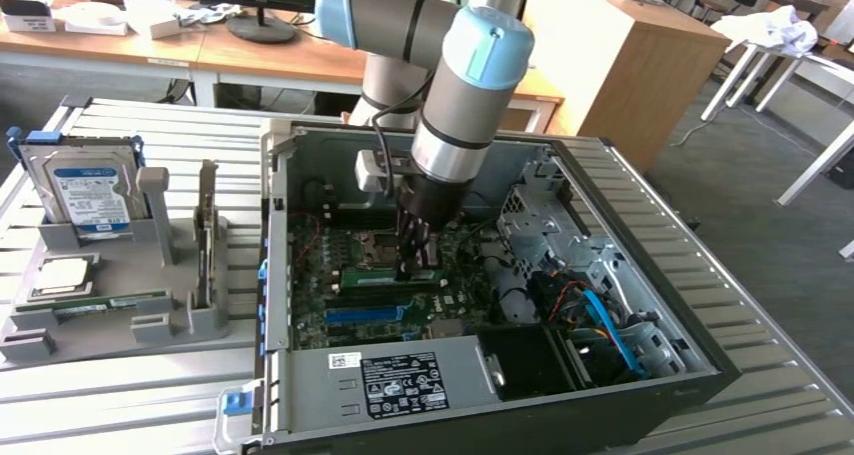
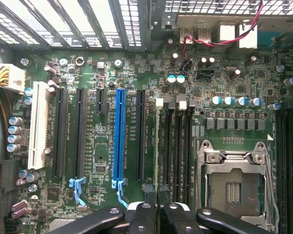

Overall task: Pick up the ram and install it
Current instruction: 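Insert the ram into the slot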

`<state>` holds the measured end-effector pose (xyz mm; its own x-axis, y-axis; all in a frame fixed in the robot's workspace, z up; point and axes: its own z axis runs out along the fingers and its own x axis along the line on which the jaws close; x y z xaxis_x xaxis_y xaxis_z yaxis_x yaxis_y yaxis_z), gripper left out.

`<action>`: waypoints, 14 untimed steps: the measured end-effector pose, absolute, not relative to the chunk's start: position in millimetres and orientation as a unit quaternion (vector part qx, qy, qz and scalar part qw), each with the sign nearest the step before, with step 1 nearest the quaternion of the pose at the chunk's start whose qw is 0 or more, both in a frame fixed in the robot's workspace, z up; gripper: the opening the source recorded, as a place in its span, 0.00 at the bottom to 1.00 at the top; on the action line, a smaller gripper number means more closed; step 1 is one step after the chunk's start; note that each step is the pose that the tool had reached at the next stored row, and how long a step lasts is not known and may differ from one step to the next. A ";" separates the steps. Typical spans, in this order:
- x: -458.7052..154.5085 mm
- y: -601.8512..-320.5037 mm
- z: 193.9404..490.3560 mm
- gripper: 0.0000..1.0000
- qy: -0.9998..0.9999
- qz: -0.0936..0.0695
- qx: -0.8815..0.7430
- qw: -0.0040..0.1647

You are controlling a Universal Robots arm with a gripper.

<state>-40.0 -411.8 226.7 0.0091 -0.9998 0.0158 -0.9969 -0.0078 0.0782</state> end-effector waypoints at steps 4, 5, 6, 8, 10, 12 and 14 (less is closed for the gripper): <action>-39.9 -412.5 226.7 0.13 -0.704 -0.022 0.710 0.033; -39.9 -412.8 226.6 0.13 -0.704 -0.022 0.710 0.033; -39.9 -413.0 226.4 0.13 -0.704 -0.022 0.710 0.033; -39.9 -413.2 226.2 0.13 -0.704 -0.022 0.710 0.033; -39.8 -413.3 226.1 0.13 -0.704 -0.022 0.710 0.034; -39.4 -413.3 225.7 0.13 -0.703 -0.022 0.710 0.034; -38.9 -413.3 225.3 0.13 -0.704 -0.023 0.709 0.034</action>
<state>-38.9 -413.3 225.3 0.0091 -0.9998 0.0159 -0.9967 -0.0078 0.0804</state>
